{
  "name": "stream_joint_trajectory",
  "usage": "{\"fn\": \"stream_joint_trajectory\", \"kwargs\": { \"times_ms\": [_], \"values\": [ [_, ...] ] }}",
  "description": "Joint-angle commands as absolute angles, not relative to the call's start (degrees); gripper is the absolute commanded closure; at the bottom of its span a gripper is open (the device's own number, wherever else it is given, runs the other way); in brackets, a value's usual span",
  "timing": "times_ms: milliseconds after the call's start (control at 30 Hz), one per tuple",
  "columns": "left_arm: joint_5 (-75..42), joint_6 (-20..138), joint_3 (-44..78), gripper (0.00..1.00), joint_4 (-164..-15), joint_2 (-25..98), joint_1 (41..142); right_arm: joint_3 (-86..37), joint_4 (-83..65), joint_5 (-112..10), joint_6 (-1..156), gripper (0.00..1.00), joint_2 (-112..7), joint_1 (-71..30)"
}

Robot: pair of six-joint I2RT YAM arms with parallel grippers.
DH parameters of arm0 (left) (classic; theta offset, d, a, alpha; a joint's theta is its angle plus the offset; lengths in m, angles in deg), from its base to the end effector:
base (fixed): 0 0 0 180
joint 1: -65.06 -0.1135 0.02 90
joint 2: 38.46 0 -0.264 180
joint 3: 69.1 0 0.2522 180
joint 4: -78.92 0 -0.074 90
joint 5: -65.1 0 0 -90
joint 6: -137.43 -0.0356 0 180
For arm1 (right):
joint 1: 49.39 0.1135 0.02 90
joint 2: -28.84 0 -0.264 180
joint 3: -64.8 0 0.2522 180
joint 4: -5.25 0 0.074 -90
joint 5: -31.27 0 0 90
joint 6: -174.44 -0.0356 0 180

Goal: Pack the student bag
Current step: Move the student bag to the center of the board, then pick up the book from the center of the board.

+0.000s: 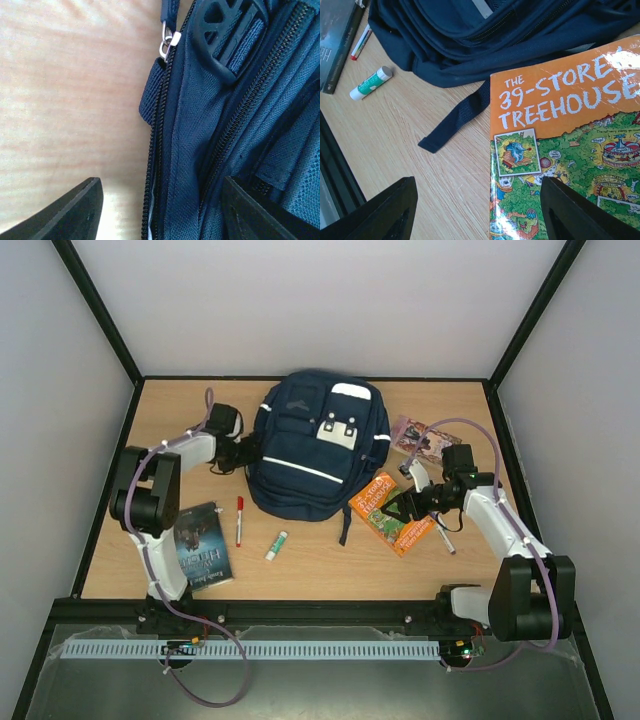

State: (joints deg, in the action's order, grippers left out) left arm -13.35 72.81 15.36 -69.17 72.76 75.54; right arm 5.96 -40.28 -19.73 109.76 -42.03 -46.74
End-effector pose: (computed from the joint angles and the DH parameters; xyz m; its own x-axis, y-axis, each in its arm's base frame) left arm 0.3894 -0.0793 0.1530 -0.8791 -0.2644 -0.3965 -0.1065 0.9199 -0.3774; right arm 0.2334 0.0332 0.2246 -0.6025 -0.3606 -0.7120 -0.6979 0.6709 0.2507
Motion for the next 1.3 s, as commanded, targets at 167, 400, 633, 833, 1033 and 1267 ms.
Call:
{"fn": "stream_joint_trajectory", "kwargs": {
  "times_ms": [167, 400, 633, 833, 1033, 1267],
  "values": [
    [-16.15, 75.85, 1.22, 0.39, -64.56, 66.07, 77.05, 6.71, -41.12, -19.79, 109.65, 0.32, -43.26, -46.32],
    [-19.2, 76.78, -2.97, 0.4, -61.12, 58.0, 78.26, 5.38, -41.55, -23.33, 108.67, 0.32, -45.52, -46.32],
    [-29.63, 74.23, 3.95, 0.1, -55.56, 48.39, 78.02, -1.6, -46.32, -34.23, 109.06, 0.32, -49.22, -47.1],
    [-21.41, 75.48, 3.8, 0.06, -64.75, 36.42, 85.33, -6.99, -52.49, -43.3, 111.87, 0.31, -52.22, -49.63],
    [-19.82, 82.6, -2.44, 0.08, -76.57, 32.2, 98.42, -11.54, -58.6, -44.58, 113.87, 0.33, -56.32, -51.24],
    [-21.78, 88.57, -4.67, 0.08, -84.8, 36.65, 115.17, -15.67, -65.01, -37.3, 116.7, 0.35, -62.29, -51.24]
  ]
}}
